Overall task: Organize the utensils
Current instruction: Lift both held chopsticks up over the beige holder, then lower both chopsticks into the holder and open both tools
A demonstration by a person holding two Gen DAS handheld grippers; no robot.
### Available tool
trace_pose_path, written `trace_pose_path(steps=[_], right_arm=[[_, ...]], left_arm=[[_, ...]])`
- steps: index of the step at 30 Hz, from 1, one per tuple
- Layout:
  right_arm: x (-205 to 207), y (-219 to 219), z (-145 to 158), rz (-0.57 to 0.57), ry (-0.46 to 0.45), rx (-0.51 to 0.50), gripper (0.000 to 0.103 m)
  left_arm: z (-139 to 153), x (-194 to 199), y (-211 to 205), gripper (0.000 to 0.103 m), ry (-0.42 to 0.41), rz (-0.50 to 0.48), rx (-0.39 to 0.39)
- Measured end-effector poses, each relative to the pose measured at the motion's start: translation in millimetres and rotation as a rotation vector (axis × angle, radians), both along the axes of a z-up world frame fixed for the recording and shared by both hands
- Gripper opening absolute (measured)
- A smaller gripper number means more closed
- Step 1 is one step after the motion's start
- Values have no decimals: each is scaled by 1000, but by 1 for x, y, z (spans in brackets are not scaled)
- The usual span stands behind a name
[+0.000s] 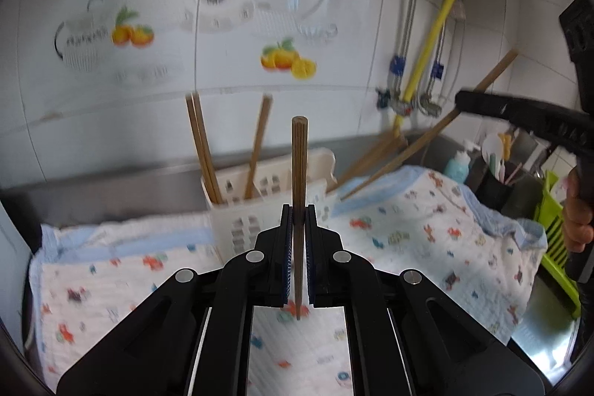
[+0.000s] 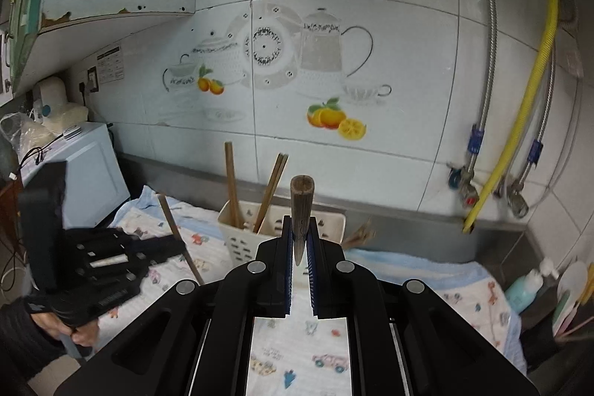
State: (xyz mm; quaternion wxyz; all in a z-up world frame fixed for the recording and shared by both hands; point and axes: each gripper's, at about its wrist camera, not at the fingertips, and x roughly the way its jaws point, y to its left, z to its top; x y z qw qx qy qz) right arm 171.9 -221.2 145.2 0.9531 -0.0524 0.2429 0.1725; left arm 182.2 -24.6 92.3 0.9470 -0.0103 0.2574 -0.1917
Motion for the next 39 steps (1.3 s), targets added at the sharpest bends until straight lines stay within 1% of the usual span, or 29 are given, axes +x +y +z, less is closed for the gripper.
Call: trace_pose_path(steps=[2,5,8,13,16,18,21,23,26,39], right_arm=[[8,1,4,-8,-2,-11,7],[22,0,8,-24,-3,-16,7],[36,-2,9,-34,7,-8,7],[57,-1,8,-45,21,-5,7],[65,2,3,-46,34,-13,7],[69,4,-2,-43,43,-21,7],[75,5,-8,-40,56,-22,7],[77,5,-11,-39,64,-21,7],[82,8,-16,-32,77,-27,7],[97,13,-42,-31,134,-31,7]], left_arm=[[16,5,3,5,-31,7,-2],[39,14,3,5,-79,22,16],[60,25,4,5,-122,42,24],[89,41,5,5,-192,84,27],[97,49,5,5,-219,102,29],[97,56,4,5,-226,127,42],[91,65,5,5,-211,143,40],[84,72,6,5,-198,157,44],[74,81,10,5,-180,163,29],[27,109,21,6,-39,176,4]])
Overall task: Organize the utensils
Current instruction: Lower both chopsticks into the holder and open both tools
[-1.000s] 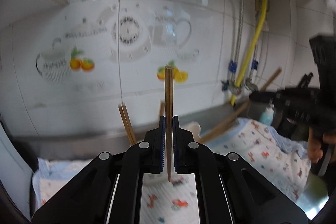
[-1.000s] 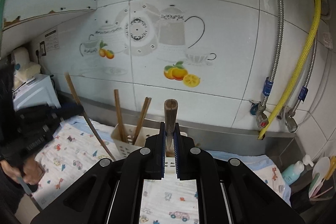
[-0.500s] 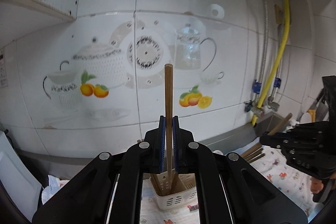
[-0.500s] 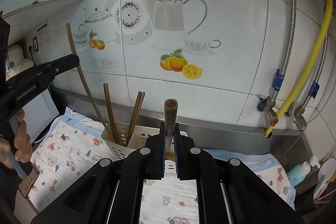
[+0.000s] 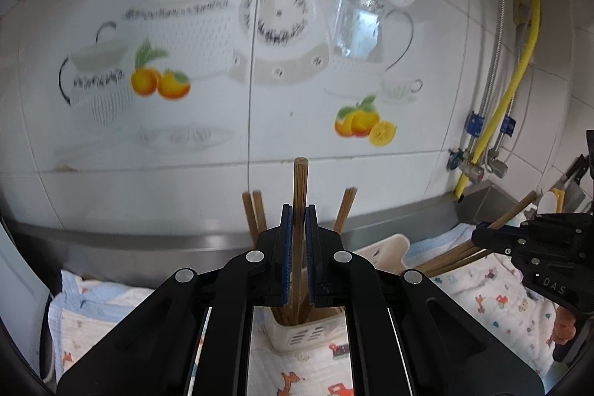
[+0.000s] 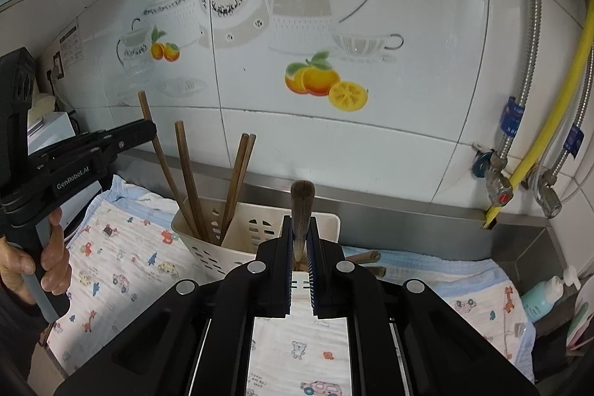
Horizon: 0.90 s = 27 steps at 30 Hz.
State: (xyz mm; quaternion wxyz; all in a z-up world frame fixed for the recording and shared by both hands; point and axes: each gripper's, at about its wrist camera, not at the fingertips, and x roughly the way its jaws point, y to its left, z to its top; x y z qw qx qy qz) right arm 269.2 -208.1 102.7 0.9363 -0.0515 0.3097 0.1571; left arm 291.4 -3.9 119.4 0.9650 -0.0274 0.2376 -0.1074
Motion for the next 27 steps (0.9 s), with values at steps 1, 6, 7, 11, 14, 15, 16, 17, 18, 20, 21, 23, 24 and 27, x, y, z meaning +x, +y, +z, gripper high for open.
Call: trace_pose_path(steps=[1,6,7,11,14,15,16,17,18,20,21,23,24,27], right_arm=[[1,1,-2,1,4,-3,7],[5,2,-9,1,22,-4,7],[5,2,-10,1,25,-3,7],[5,3,-13,-3,27,-5,8],[4,3,-12,-7,19,-12,14],[4,2,-12,-9,18,-11,14],[4,1,-11,-11,16,-11,14],[3,1,-11,-13,14,-11,14],[3,0,-10,-14,12,-11,14],[1,-2,-9,-18,9,-7,14],[1,-3,-8,-19,7,-6,15],[-2,-4,-7,-22,3,-5,17],[-4,-5,-6,-23,0,-5,19],[-9,-7,-6,-28,-5,2,24]], left_arm=[[-2,1,1,6,9,-3,-3],[-9,0,-1,8,26,-9,0],[-9,-1,-2,8,30,-14,-2],[-7,-6,-6,9,24,-29,12],[-4,-7,-7,23,20,-31,6],[-4,-9,-6,29,16,-29,5],[-3,-10,-6,29,11,-26,6],[-2,-11,-5,29,8,-29,4],[-1,-12,-5,30,7,-32,3],[1,-15,-5,33,3,-28,8],[2,-16,-6,33,0,-27,9],[3,-20,-6,33,-4,-26,15],[3,-22,-6,36,-5,-27,16],[4,-29,-6,53,-17,-16,22]])
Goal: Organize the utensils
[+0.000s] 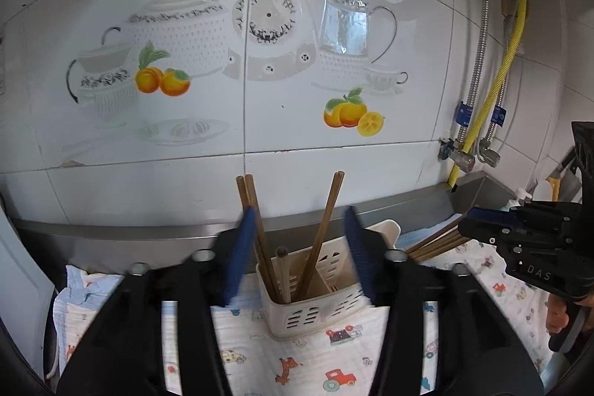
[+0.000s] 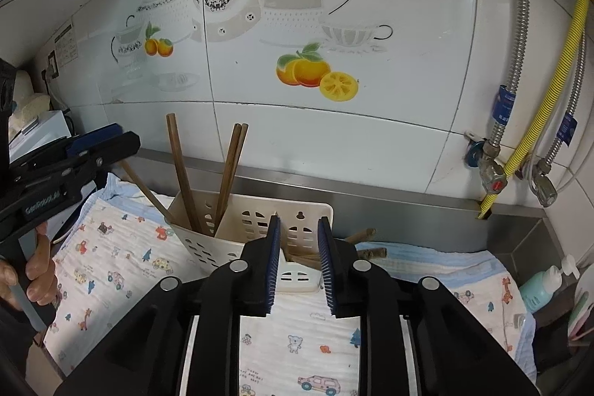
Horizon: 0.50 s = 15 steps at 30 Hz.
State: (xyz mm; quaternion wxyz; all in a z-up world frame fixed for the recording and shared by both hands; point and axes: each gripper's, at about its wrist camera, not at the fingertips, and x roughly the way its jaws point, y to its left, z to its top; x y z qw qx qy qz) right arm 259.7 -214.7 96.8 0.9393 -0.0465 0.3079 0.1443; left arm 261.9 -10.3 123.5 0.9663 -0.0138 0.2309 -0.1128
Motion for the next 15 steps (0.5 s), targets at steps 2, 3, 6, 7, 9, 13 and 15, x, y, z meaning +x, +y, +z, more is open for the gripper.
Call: trace_pose_path(steps=[2,3,6,7,9,13,15], right_arm=[[-4,-2,-1,-7,-3,4,30],[-6,-2,-1,-11,-4,5,33],[-13,-4,-2,-15,-8,16,36],[-15,-4,-3,-16,-9,20,39],[-21,-3,-4,-16,-11,19,41],[-34,0,-6,-25,-29,4,47],[-39,1,-7,-30,-37,-3,54]], left_arm=[[0,-7,-1,53,-7,-2,10],[0,-9,-1,53,-8,-3,12],[-3,-18,-2,62,-12,-1,28],[-4,-22,-2,66,-16,1,32],[-6,-28,-2,68,-12,-3,29],[-10,-41,1,82,-22,8,37],[-12,-46,3,85,-20,10,42]])
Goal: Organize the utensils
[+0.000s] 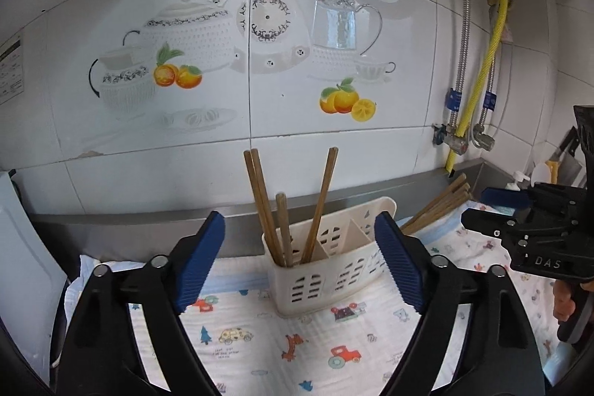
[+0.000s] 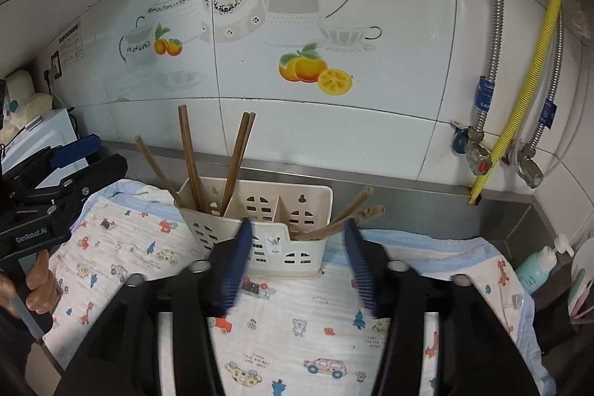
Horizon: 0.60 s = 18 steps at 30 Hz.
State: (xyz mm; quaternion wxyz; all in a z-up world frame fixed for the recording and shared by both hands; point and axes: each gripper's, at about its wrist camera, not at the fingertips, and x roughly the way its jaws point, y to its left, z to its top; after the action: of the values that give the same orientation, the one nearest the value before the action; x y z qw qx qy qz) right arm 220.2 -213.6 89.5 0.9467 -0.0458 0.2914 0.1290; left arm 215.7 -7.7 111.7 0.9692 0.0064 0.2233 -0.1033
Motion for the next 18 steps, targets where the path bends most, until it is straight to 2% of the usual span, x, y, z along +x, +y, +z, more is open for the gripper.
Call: trace_pose_path(steps=[7,10,18], right_arm=[[-19,2,-8,-11,-3,6,61],[-27,4,-10,-14,-10,2,71],[-49,8,-22,-42,-23,2,84]], left_arm=[[-9,-18,7,94,-5,35,16],[-14,-27,10,95,4,35,10],[-20,-51,17,98,9,55,3]])
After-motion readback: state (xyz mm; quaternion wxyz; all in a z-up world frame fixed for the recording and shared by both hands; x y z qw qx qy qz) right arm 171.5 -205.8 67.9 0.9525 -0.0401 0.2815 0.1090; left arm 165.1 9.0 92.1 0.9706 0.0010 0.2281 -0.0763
